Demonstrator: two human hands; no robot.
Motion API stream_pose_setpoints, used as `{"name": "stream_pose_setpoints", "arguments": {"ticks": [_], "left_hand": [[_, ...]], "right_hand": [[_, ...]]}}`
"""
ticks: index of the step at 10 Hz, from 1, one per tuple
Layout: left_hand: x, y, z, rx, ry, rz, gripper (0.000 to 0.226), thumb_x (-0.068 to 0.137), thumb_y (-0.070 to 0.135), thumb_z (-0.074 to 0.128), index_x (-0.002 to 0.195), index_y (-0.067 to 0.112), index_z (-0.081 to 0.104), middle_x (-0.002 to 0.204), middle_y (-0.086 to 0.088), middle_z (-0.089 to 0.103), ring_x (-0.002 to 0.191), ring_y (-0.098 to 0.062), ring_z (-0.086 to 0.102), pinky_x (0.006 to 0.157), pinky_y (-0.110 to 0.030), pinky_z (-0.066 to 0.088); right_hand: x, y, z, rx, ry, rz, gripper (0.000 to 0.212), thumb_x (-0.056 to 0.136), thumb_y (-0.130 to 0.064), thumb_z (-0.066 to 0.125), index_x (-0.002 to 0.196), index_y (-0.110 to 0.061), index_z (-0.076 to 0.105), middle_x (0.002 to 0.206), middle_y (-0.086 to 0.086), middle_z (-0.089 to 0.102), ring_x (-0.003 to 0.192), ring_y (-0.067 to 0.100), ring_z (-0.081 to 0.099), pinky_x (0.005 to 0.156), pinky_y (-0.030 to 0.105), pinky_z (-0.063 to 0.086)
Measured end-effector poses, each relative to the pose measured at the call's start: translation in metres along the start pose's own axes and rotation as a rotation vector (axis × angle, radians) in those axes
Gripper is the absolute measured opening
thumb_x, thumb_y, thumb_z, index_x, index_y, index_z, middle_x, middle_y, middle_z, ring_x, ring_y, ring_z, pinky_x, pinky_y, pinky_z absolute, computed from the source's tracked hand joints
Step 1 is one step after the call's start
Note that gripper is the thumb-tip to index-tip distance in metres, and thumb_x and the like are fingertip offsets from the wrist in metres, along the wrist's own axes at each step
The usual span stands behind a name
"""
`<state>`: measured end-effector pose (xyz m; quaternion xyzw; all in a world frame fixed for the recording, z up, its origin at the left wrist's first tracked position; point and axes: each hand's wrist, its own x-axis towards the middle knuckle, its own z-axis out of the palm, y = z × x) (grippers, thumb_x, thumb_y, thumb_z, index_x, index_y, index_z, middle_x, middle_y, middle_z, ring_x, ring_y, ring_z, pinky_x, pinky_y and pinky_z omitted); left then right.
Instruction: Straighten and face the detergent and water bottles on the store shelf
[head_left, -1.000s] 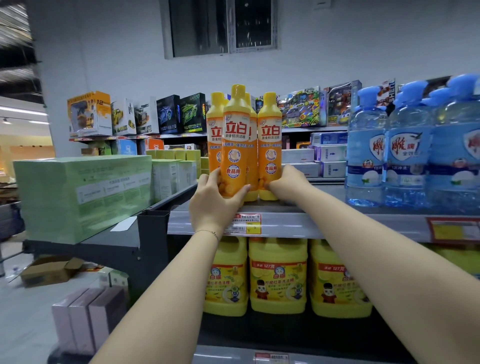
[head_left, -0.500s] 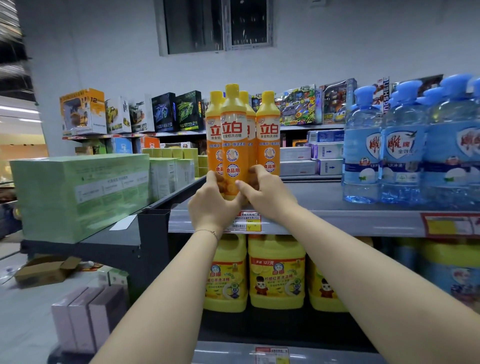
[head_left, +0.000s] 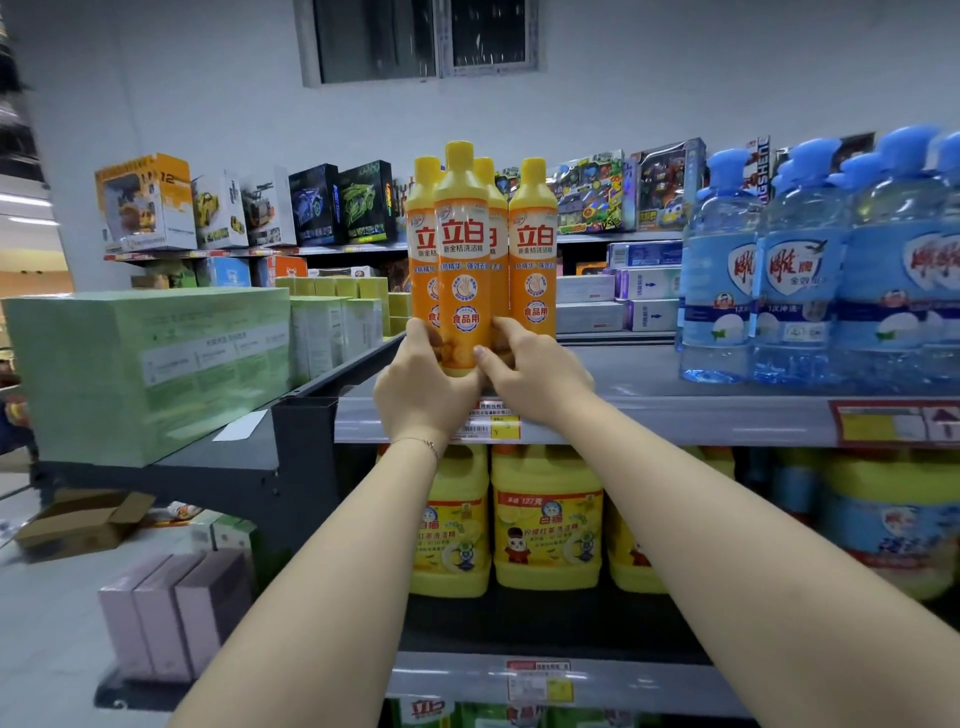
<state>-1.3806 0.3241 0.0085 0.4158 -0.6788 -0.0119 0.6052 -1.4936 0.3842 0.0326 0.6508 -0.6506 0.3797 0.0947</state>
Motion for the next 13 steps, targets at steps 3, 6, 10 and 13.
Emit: {"name": "stream_pose_setpoints", "arguments": {"ticks": [3, 6, 10, 13], "left_hand": [[-0.013, -0.006, -0.024, -0.122, -0.043, 0.214, 0.028, 0.085, 0.034, 0.063, 0.092, 0.009, 0.053, 0.090, -0.002, 0.054, 0.082, -0.020, 0.052, 0.077, -0.037, 0.049], [-0.110, -0.034, -0.030, 0.158, -0.207, 0.769, 0.024, 0.080, 0.026, 0.059, 0.098, 0.011, 0.060, 0.107, -0.007, 0.060, 0.103, -0.027, 0.052, 0.083, -0.035, 0.038], [-0.161, -0.035, -0.009, 0.410, -0.719, 0.487, 0.043, 0.082, 0.031, 0.059, 0.123, 0.018, 0.053, 0.123, -0.003, 0.053, 0.116, -0.025, 0.049, 0.099, -0.035, 0.036], [-0.158, -0.042, -0.040, 0.658, -0.763, 0.260, 0.046, 0.080, 0.030, 0.051, 0.123, 0.013, 0.050, 0.118, -0.006, 0.054, 0.107, -0.028, 0.053, 0.087, -0.037, 0.044]], "right_hand": [[-0.041, 0.001, -0.012, 0.081, 0.407, -0.310, 0.021, 0.086, -0.015, 0.054, 0.102, -0.004, 0.062, 0.098, 0.010, 0.063, 0.093, 0.023, 0.057, 0.083, 0.036, 0.051], [-0.127, 0.031, 0.023, -0.232, 0.225, -0.439, 0.011, 0.084, -0.022, 0.055, 0.081, -0.012, 0.061, 0.072, 0.002, 0.060, 0.062, 0.018, 0.055, 0.048, 0.027, 0.041], [-0.143, 0.156, 0.061, -0.363, -0.338, 0.236, 0.026, 0.087, -0.038, 0.053, 0.105, -0.020, 0.056, 0.104, 0.002, 0.058, 0.101, 0.024, 0.055, 0.080, 0.035, 0.048], [-0.119, 0.137, 0.080, -0.410, -0.453, 0.150, 0.016, 0.087, -0.036, 0.056, 0.085, -0.020, 0.055, 0.082, -0.002, 0.057, 0.077, 0.016, 0.058, 0.066, 0.027, 0.051]]}}
